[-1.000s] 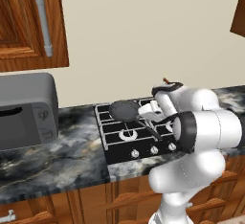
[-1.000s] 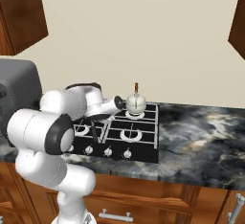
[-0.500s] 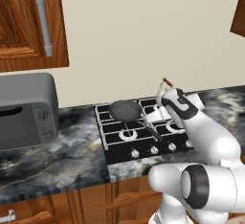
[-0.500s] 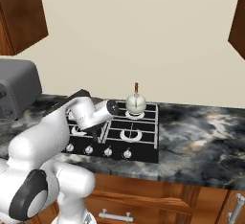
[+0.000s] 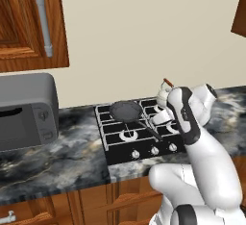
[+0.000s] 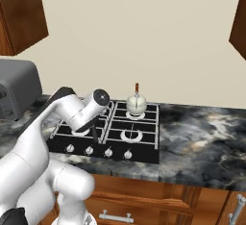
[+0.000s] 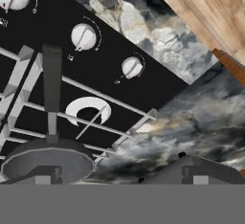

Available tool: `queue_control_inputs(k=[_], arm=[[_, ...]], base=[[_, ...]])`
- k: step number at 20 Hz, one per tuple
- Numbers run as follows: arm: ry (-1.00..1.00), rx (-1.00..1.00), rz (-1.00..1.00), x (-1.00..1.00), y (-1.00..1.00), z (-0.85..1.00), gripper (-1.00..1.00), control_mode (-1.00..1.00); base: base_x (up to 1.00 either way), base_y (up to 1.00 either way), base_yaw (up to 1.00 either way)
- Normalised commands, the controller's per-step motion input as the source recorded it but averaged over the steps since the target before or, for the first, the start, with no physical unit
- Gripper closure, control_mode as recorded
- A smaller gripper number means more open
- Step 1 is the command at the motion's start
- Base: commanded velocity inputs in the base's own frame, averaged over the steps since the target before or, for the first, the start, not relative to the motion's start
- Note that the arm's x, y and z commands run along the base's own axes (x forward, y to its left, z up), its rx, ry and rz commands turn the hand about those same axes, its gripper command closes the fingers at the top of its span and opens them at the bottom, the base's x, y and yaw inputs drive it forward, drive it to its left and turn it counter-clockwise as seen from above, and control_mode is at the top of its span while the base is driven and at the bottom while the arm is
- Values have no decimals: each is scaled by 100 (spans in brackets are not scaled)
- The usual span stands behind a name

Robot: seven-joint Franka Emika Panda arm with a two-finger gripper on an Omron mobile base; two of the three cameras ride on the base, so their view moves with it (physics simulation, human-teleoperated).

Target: Pick the pan from the cabinet and place it on the stove. Then turn on the stove burner for the pan.

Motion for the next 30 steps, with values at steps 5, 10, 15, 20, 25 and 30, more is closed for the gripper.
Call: queue_control_inputs(k=[5,10,15,20,25,30], arm=[[15,-11,-9,-29,0,89,-100,-100],[23,-7,-19,-20,7,76,-100,-100],[27,-1,-31,-37,3,42,-100,-100],[34,0,-38,-44,3,11,-100,-100],[30,-1,-39,-38,23,1,-100,-100],[9,-12,-19,-40,53,0,-100,-100]], base=[[0,0,0],[0,0,0],[0,0,0],[0,0,0],[0,0,0],[0,0,0]])
